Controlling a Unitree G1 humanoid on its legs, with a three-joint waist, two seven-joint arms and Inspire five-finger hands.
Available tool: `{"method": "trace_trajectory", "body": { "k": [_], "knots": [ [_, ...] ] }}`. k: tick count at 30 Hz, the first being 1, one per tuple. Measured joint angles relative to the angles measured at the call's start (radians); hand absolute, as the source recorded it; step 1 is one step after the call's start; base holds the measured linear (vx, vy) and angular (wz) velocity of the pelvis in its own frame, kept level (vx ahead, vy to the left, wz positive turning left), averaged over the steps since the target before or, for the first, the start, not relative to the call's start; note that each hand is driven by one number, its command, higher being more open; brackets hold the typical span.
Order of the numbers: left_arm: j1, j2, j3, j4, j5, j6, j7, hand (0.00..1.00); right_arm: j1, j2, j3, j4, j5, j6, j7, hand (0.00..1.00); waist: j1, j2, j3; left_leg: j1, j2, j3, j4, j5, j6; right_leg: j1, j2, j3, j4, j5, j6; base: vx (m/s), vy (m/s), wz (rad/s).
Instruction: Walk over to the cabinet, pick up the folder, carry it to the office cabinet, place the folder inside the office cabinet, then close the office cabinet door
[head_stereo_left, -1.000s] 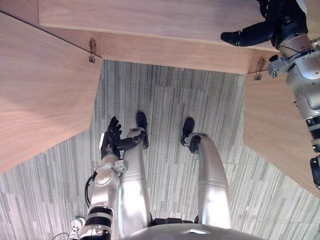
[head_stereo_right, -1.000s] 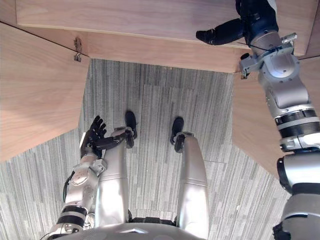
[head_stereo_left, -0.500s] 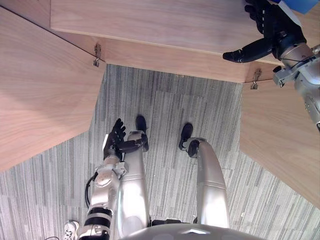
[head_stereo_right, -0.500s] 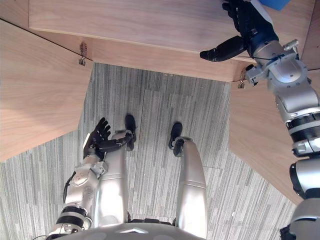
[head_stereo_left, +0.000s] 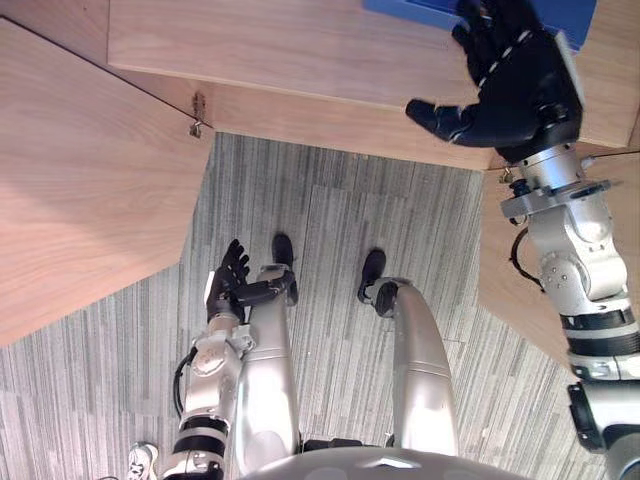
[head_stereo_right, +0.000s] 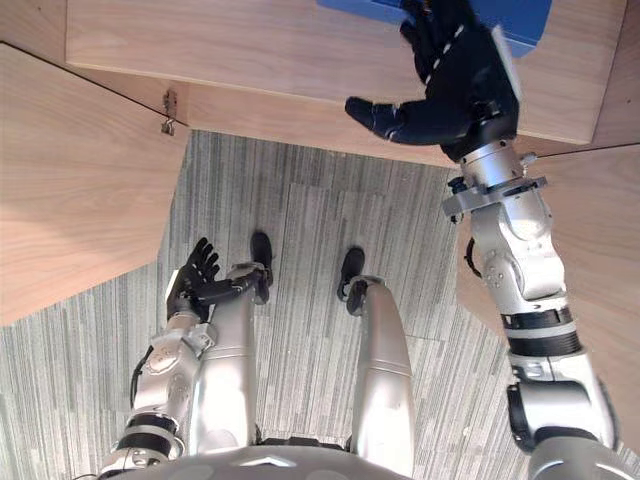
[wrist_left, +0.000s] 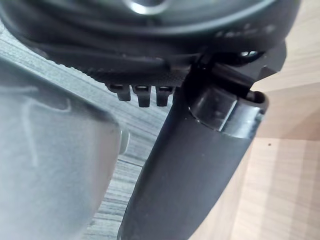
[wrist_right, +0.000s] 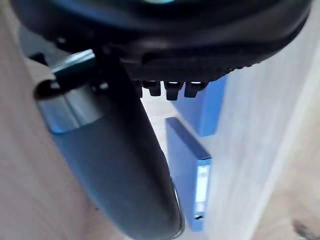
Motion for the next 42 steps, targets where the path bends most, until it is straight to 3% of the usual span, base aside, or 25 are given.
{"method": "trace_trajectory", "body": {
  "k": [6, 12, 13, 16, 22, 28, 42],
  "knots": [
    [-0.001, -0.028, 0.039, 0.000, 0.011, 0.003, 0.021, 1.00, 0.014, 0.087, -0.069, -0.095, -0.048, -0.041, -0.055, 1.00, -0.010, -0.001, 0.000, 0.000, -0.012, -0.001, -0.001, 0.002, 0.003, 0.000, -0.011, 0.001, 0.004, -0.001, 0.001, 0.00, 0.057, 0.04],
    [-0.007, -0.037, 0.060, -0.002, 0.014, 0.004, 0.030, 1.00, 0.021, 0.100, -0.013, -0.114, -0.354, -0.046, -0.127, 1.00, -0.019, -0.002, 0.003, 0.000, -0.012, -0.001, -0.001, 0.002, 0.003, 0.000, -0.011, 0.002, 0.004, -0.001, 0.001, 0.01, 0.046, 0.00],
    [-0.010, -0.040, 0.066, -0.001, 0.021, 0.004, 0.036, 1.00, 0.021, 0.099, 0.012, -0.114, -0.415, -0.045, -0.133, 0.00, -0.021, -0.003, 0.006, 0.000, -0.012, -0.001, -0.001, 0.002, 0.003, 0.000, -0.011, 0.002, 0.004, -0.001, 0.001, 0.01, 0.043, 0.00],
    [-0.029, -0.044, 0.071, -0.001, 0.030, 0.005, 0.040, 1.00, 0.014, 0.092, 0.079, -0.100, -0.548, -0.039, -0.139, 0.00, -0.020, -0.005, 0.012, -0.002, -0.012, -0.001, -0.002, 0.002, 0.002, -0.002, -0.011, 0.002, 0.005, -0.001, 0.002, 0.01, 0.045, 0.01],
    [-0.070, -0.046, 0.076, 0.001, 0.032, 0.004, 0.048, 1.00, -0.051, 0.069, 0.180, 0.017, -0.671, -0.026, -0.136, 0.00, -0.016, -0.008, 0.028, -0.019, -0.014, -0.004, 0.000, 0.002, 0.003, -0.016, -0.013, -0.001, 0.005, -0.001, 0.002, 0.01, 0.050, 0.02],
    [-0.085, -0.041, 0.092, 0.020, 0.032, 0.001, 0.070, 1.00, -0.118, -0.023, 0.259, 0.123, -0.733, -0.004, -0.144, 0.00, -0.013, -0.013, 0.052, -0.038, -0.015, -0.019, 0.002, 0.002, 0.002, -0.022, -0.013, -0.016, 0.001, -0.002, 0.003, 0.01, 0.048, 0.03],
    [-0.111, -0.034, 0.091, 0.038, 0.031, -0.011, 0.097, 1.00, -0.217, -0.120, 0.254, 0.271, -0.750, -0.001, -0.215, 0.00, 0.002, -0.020, 0.057, -0.060, -0.025, -0.030, 0.008, 0.005, 0.006, -0.031, -0.025, -0.029, 0.003, -0.003, 0.005, -0.01, 0.039, 0.03]
  ]
}}
